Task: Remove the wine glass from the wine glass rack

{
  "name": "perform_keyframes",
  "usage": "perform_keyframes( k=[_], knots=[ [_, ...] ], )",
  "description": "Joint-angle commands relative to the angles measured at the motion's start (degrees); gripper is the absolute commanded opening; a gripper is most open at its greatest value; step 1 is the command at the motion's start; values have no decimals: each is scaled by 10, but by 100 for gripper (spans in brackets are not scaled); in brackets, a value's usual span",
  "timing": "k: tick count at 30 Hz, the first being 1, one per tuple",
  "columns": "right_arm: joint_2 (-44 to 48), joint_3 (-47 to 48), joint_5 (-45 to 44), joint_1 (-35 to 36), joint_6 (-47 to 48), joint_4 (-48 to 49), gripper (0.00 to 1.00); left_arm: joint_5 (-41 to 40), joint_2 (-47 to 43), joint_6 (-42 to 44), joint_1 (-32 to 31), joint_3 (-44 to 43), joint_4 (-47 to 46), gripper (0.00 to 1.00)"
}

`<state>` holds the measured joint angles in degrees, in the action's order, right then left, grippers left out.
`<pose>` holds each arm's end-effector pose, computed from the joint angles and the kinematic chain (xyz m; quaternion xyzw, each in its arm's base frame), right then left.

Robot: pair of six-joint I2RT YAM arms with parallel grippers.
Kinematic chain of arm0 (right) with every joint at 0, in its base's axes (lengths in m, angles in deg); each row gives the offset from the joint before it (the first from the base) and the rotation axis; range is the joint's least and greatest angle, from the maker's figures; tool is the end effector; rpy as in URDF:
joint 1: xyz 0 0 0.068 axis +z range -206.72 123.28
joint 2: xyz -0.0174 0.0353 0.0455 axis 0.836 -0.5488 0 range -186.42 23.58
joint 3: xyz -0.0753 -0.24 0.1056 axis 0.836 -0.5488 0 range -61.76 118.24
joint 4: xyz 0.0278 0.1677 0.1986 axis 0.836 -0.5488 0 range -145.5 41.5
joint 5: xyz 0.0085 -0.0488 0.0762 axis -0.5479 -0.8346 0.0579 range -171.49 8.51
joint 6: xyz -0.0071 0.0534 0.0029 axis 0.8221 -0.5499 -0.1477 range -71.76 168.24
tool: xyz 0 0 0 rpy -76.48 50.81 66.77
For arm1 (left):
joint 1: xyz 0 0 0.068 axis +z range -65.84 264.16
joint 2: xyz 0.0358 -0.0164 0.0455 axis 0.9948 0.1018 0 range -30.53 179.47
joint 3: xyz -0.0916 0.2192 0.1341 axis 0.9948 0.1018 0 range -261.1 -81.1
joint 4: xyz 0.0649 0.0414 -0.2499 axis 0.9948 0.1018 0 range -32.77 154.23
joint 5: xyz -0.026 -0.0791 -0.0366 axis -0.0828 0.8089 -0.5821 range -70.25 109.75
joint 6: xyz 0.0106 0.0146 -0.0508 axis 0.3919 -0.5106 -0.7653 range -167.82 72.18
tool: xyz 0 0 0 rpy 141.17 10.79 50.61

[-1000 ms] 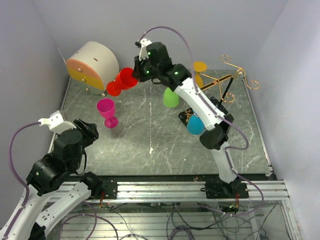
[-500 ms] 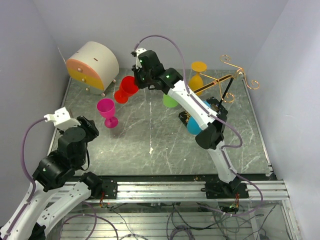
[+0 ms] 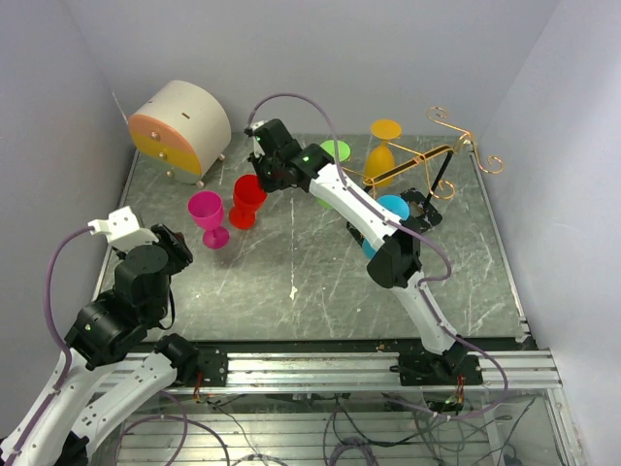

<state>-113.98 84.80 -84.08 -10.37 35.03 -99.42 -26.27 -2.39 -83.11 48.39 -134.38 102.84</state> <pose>0.3662 0.3816 0.3160 -0.2515 0.8778 0.1843 0.3637 0.0767 -0.0237 0.3619 -0.2198 0.7571 -0.0436 0.6137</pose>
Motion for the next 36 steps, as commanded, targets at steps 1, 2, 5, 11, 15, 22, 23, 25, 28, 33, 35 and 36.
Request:
perform_keyframes(
  k=[1,2,5,11,15,22,23,25,28,33,35,36],
  knots=[
    [-14,5,-2,12,6,1,0,-9,-2,7,2,-2,-19,59],
    [-17,6,-2,13,7,2,0,-9,-1,6,2,-2,-20,59],
    [-26,11,-1,16,8,2,0,-8,1,6,2,-1,-20,58],
    [-36,9,-11,22,12,9,1,-6,2,6,2,-1,-20,58],
    [-28,1,-13,22,10,23,10,-8,5,5,2,-2,-17,58],
    [10,-6,-27,22,13,47,33,-7,-1,4,3,-1,-16,58],
    [19,-9,-29,22,13,51,35,-8,-2,4,2,-1,-15,58],
    [41,-11,-40,22,15,53,42,-8,-3,3,3,-2,-14,58],
    [103,-35,-64,18,12,76,51,-7,-4,2,2,-1,-12,58],
    [203,-104,56,-85,-63,152,55,-6,-4,0,3,-2,-11,58],
    [228,-128,124,-151,-110,179,59,-5,-5,0,3,-2,-10,58],
    [240,-133,149,-182,-132,183,59,-7,-5,0,3,-3,-8,58]
  ],
)
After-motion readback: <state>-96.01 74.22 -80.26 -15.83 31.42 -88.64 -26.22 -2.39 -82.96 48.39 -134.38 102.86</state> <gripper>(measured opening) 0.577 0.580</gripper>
